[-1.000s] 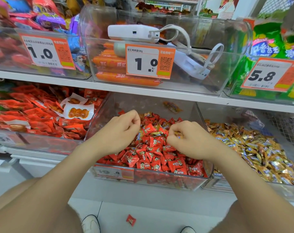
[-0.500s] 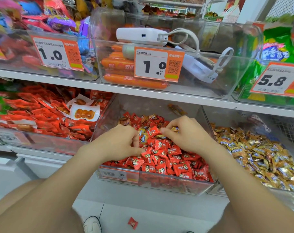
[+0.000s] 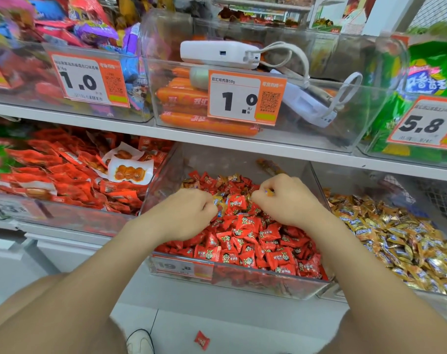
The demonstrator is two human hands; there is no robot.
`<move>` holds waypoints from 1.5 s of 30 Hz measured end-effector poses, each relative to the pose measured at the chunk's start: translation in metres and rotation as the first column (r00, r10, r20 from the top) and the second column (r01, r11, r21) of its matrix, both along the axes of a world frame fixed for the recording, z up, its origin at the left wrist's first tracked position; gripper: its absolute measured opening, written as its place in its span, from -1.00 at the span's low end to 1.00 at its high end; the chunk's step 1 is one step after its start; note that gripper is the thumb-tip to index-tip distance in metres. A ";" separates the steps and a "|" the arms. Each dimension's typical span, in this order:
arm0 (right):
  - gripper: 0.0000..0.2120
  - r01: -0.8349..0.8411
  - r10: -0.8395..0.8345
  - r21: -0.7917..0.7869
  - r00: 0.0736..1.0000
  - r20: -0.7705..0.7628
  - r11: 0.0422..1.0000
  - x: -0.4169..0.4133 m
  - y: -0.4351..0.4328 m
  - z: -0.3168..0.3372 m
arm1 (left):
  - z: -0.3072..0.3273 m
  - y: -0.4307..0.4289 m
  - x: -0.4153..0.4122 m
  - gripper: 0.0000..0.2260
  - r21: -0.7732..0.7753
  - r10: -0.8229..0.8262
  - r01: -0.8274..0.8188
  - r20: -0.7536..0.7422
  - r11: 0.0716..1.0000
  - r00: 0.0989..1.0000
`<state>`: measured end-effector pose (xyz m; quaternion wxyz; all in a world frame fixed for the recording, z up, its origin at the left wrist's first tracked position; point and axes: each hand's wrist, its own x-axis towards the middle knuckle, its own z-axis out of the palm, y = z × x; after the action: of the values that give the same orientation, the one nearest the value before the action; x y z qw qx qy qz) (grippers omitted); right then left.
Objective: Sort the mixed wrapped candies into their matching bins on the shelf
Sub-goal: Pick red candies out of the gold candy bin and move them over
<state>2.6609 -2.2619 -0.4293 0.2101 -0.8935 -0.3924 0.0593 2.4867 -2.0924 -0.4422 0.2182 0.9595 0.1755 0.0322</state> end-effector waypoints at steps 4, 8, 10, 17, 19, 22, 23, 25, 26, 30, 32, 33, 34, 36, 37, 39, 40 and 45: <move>-0.36 -0.035 0.035 0.055 0.999 0.002 0.998 0.001 -0.003 0.001 | 0.005 -0.001 0.012 -0.54 -0.049 0.140 -0.134 0.164 0.990 0.976; -0.79 -0.156 0.156 0.096 0.988 0.003 0.983 -0.001 -0.003 -0.003 | -0.006 0.014 0.026 -0.68 -0.083 0.160 -0.150 0.122 0.985 0.980; -0.86 -0.193 0.191 0.063 0.981 0.042 0.979 0.001 -0.002 -0.005 | -0.015 0.023 0.034 -0.87 -0.081 0.158 -0.150 0.106 0.985 0.982; -0.57 -0.222 0.241 -0.210 0.968 0.069 0.952 0.005 0.006 -0.009 | -0.030 0.032 0.060 -0.80 0.016 0.109 -0.109 -0.034 0.994 0.993; -0.58 -0.257 0.281 -0.276 0.959 0.048 0.926 0.006 0.011 -0.012 | -0.032 0.027 0.064 -0.71 0.005 0.095 -0.095 -0.122 0.995 0.988; -0.72 -0.279 0.291 -0.241 0.957 0.015 0.930 0.008 0.015 -0.014 | -0.035 0.027 0.066 -0.57 -0.020 0.087 -0.091 -0.149 0.996 0.985; -0.77 -0.275 0.281 -0.226 0.960 -0.006 0.935 0.009 0.014 -0.013 | -0.034 0.028 0.066 -0.54 -0.028 0.079 -0.084 -0.146 0.996 0.986; -0.81 -0.269 0.268 -0.232 0.963 -0.033 0.935 0.009 0.012 -0.012 | -0.031 0.028 0.064 -0.63 -0.036 0.047 -0.053 -0.164 0.998 0.985; -0.81 -0.266 0.266 -0.238 0.963 -0.032 0.934 0.009 0.011 -0.011 | -0.029 0.026 0.063 -0.67 -0.040 0.028 -0.035 -0.174 0.999 0.984; -0.80 -0.262 0.259 -0.212 0.965 -0.043 0.941 0.006 0.005 -0.008 | -0.025 0.021 0.059 -0.61 -0.048 -0.056 0.046 -0.224 0.998 0.973; -0.80 -0.282 0.278 -0.216 0.959 -0.053 0.935 0.005 0.004 -0.007 | -0.023 0.021 0.057 -0.54 -0.053 -0.092 0.081 -0.259 0.995 0.961; -0.78 -0.295 0.291 -0.232 0.955 -0.051 0.927 0.001 0.005 -0.006 | -0.022 0.022 0.056 -0.50 -0.059 -0.111 0.099 -0.277 0.993 0.954; -0.76 -0.302 0.302 -0.251 0.952 -0.040 0.920 -0.001 0.006 -0.006 | -0.022 0.023 0.056 -0.48 -0.062 -0.128 0.115 -0.287 0.991 0.949; -0.79 -0.297 0.303 -0.253 0.953 -0.016 0.921 -0.003 0.011 -0.008 | -0.021 0.023 0.055 -0.51 -0.044 -0.156 0.150 -0.289 0.988 0.944; -0.79 -0.289 0.294 -0.242 0.956 -0.017 0.926 -0.003 0.013 -0.009 | -0.021 0.022 0.055 -0.57 -0.029 -0.165 0.163 -0.280 0.986 0.946; -0.74 -0.259 0.259 -0.229 0.965 -0.033 0.938 -0.001 0.014 -0.010 | -0.021 0.021 0.055 -0.72 0.000 -0.160 0.164 -0.214 0.987 0.964; -0.70 -0.245 0.242 -0.223 0.969 -0.041 0.944 -0.001 0.014 -0.010 | -0.020 0.022 0.055 -0.75 -0.008 -0.151 0.152 -0.167 0.988 0.974; -0.65 -0.156 0.149 -0.120 0.987 -0.062 0.981 0.003 0.003 -0.002 | -0.013 0.024 0.047 -0.61 -0.137 -0.042 0.052 0.071 0.989 0.997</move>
<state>2.6640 -2.2584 -0.4315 0.1592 -0.8703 -0.4496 0.1231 2.5340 -2.0679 -0.4552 0.2910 0.9442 0.1471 0.0474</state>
